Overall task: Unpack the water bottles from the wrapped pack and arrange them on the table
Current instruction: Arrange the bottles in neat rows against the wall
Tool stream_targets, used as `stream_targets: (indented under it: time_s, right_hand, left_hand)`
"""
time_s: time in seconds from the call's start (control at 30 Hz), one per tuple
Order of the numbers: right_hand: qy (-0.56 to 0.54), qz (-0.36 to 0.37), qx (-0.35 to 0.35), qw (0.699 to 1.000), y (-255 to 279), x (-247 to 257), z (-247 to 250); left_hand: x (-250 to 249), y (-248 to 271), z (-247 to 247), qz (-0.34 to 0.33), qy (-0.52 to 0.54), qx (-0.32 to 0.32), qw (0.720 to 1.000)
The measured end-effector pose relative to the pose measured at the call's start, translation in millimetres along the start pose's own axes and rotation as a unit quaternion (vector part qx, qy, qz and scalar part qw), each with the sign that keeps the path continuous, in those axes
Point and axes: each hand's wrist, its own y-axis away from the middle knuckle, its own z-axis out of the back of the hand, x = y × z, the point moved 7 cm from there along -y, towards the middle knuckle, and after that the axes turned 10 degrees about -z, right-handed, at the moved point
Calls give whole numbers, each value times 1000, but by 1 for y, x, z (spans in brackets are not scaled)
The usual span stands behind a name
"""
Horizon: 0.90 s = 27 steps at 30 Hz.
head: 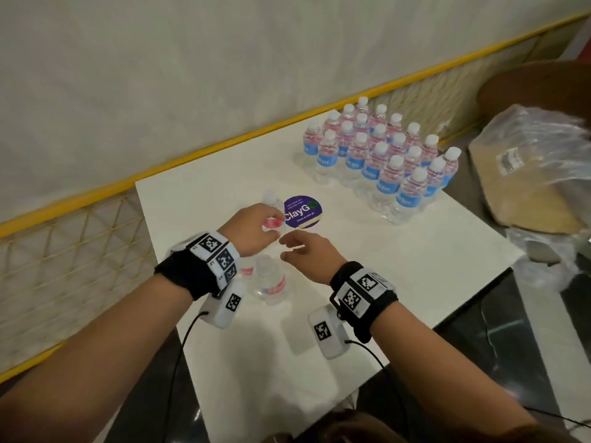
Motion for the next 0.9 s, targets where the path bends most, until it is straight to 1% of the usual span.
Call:
stream_targets:
  time_s: [0.07,0.13,0.27,0.33,0.4,0.5,0.57,0.67,0.73,0.9]
  right_hand:
    - [-12,-4,8,1000,6,2,-14]
    - [-12,-4,8,1000,7,4,-24]
    - [18,-5,4,1000,10,14,-41]
    - [51,-7,-4,999,11,16,-52]
    - [67,-11,-13,998,11,11,-62]
    - [40,-22,-38,998,13,-5,-63]
    - [27,-28,-66,997,13,-17,-54]
    - [16,-43,-103,994,8,-40,-25]
    - [1,-57,-127,990,2,-56,3]
    - [-66,-109,-189,974,-19,-98,78]
  left_hand:
    - [9,5,-4,12,-32,23,999]
    - [20,11,-7,25,-55,33,998]
    - [42,24,-17,45,-104,36,993]
    - [55,29,-25,56,-95,38,993]
    - [66,31,-35,61,-73,26,995]
    - [70,26,-44,50,-54,-21,997]
    - [62,18,-50,37,-32,-31,998]
    - [40,-4,-63,-5,1,-29,1000]
    - [22,-24,-74,-32,8,-30,999]
    - [-19,-86,-98,-72,32,-23,997]
